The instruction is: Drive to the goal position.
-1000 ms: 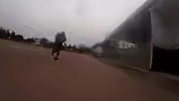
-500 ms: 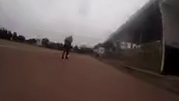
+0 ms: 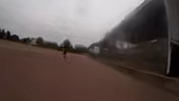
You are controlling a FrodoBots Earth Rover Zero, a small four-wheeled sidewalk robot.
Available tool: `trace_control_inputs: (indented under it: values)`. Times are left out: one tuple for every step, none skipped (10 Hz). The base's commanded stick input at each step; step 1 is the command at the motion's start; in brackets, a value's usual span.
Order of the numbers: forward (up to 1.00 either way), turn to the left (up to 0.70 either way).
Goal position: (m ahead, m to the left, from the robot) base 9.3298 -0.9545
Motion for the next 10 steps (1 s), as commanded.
trace_control_inputs:
  values:
    - [1.00,0.00]
    - [1.00,0.00]
    - [1.00,0.00]
    - [1.00,0.00]
    - [1.00,0.00]
    - [1.00,0.00]
    - [1.00,0.00]
    - [1.00,0.00]
    - [1.00,0.00]
    - [1.00,0.00]
